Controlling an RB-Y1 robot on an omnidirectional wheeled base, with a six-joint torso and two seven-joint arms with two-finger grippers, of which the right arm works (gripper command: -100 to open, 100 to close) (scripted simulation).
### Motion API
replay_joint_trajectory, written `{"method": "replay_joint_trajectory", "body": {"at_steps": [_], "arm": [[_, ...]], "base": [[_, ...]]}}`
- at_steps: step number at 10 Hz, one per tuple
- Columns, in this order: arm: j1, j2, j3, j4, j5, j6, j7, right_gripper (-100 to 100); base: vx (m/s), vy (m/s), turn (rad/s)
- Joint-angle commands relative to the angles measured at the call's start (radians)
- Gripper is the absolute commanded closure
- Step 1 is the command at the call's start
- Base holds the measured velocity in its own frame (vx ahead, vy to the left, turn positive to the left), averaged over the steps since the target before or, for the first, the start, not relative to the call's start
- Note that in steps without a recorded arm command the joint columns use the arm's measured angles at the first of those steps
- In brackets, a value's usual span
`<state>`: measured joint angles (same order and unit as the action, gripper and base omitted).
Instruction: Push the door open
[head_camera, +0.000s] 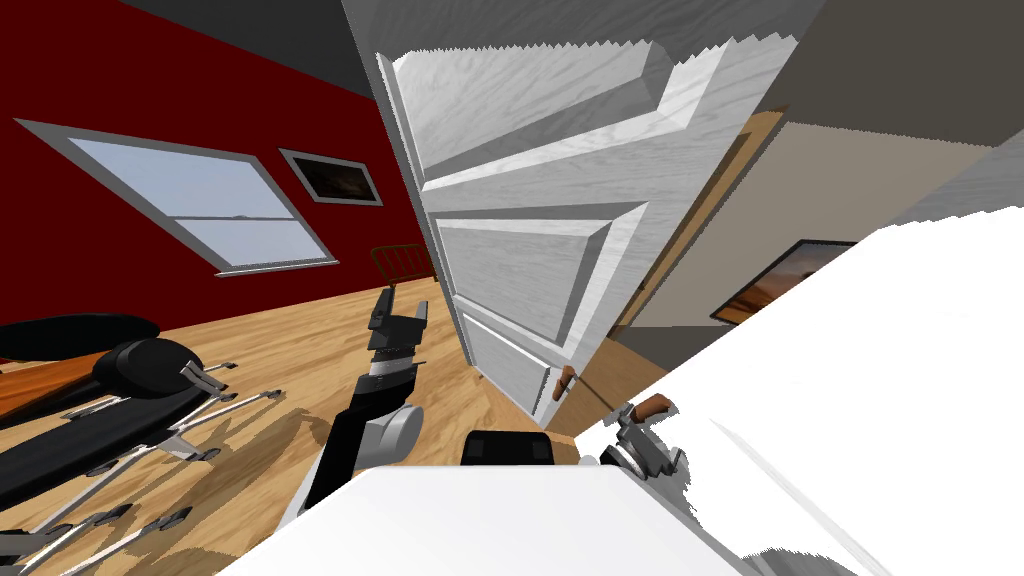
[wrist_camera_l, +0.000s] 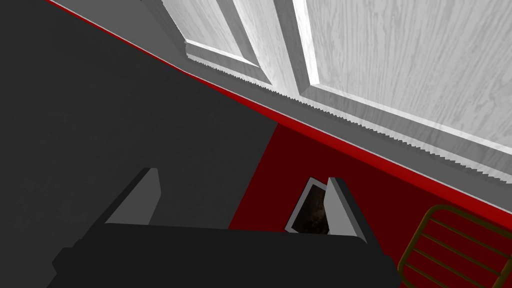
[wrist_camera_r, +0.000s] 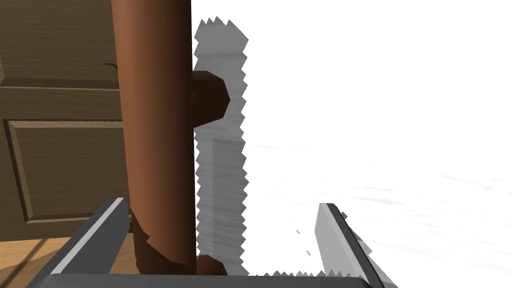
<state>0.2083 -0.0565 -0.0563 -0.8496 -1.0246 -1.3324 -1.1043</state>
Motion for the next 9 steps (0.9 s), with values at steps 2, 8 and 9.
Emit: {"method": "replay_joint_trajectory", "body": {"at_steps": [2,8,9], "arm": [[0.036,-0.006,-0.014,-0.013,-0.009,-0.011,0.001,100],[-0.016,-0.008,-0.051,0.018,-0.083,-0.057,0.037,100],[-0.016,-0.008,-0.051,0.018,-0.083,-0.057,0.037,100]], "base": [[0.002,0.005,-0.003],[-0.017,-0.067,0.056],[-0.003,-0.061,-0.001]]}}
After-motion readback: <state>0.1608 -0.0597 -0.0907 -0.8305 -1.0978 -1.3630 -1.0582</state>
